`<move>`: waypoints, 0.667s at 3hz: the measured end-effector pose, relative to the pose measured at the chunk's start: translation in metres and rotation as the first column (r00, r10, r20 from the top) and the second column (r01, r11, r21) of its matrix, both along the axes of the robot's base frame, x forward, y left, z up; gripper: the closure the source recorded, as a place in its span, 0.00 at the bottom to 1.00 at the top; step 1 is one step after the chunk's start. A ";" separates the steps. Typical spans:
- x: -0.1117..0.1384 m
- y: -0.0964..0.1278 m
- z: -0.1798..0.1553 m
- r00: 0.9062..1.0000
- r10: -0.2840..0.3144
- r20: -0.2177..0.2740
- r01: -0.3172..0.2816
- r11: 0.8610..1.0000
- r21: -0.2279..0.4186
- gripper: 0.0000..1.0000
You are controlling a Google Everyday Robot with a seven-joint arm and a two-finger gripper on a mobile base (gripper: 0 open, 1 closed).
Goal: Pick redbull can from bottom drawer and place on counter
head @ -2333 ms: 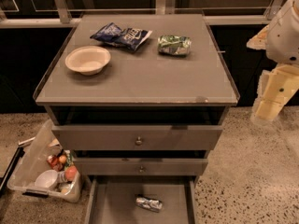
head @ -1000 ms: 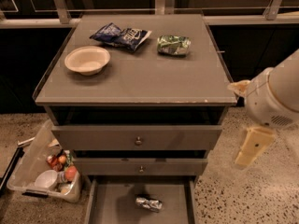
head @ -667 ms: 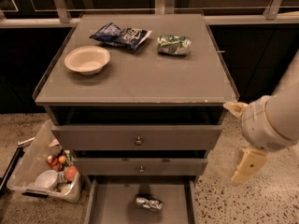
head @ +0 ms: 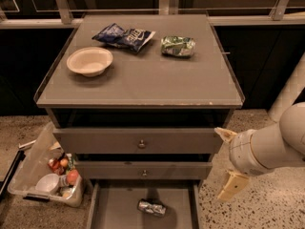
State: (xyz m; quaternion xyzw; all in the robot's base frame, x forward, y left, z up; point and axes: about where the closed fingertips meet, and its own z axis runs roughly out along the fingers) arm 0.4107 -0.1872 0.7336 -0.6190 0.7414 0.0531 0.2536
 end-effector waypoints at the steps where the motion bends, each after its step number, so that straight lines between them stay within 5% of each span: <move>1: 0.000 0.000 0.000 1.000 0.000 0.000 0.000 1.000 0.000 0.00; 2: -0.010 0.016 -0.032 0.999 0.014 -0.038 -0.011 0.996 0.083 0.00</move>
Offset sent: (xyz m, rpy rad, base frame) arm -0.0260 0.0417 -0.0904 0.2413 0.1128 0.0322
